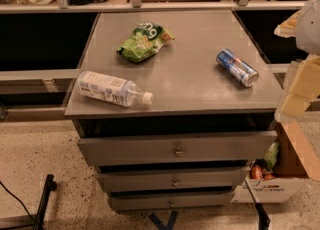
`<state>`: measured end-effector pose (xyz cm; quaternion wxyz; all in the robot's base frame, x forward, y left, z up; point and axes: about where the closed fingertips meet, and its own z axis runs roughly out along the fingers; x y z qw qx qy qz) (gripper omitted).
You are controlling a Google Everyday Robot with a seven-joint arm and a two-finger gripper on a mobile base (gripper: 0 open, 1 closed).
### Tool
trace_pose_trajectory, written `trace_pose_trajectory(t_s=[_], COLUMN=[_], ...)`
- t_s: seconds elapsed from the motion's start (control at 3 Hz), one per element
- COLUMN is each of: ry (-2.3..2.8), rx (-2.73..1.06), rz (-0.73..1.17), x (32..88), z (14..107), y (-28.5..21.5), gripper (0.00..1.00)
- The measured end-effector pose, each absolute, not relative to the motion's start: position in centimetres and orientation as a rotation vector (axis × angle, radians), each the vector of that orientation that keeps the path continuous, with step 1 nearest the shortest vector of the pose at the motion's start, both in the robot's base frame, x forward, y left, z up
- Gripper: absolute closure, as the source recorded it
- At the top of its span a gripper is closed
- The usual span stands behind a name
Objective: Move redbull can near blue plastic bottle
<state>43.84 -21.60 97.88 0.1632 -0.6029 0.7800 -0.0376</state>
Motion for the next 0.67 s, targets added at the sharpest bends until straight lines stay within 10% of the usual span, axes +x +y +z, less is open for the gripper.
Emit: trace_pose_trajectory(t_s=[0.67], ry=[2.278], rx=[-1.685], rz=[-0.133], x=[44.9], z=[97.4], y=[-21.8], gripper=[0.00])
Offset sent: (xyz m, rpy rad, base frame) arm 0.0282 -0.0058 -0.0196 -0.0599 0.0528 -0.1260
